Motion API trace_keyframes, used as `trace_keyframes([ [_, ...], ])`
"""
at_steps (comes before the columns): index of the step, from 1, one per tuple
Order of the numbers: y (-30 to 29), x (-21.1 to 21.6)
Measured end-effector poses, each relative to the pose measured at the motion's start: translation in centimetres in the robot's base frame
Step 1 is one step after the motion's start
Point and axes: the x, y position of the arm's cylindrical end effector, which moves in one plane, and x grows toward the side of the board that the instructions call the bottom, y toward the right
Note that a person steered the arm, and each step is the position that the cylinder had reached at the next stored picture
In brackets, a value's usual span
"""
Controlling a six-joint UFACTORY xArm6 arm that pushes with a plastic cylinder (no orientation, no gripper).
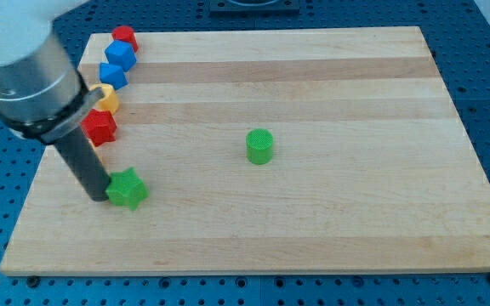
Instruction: Slide the green star closer to the green circle
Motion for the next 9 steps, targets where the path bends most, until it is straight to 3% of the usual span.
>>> trace_keyframes([
  [2, 4.2, 2.8],
  [5, 5.8, -2.1],
  [9, 13.8, -2.8],
])
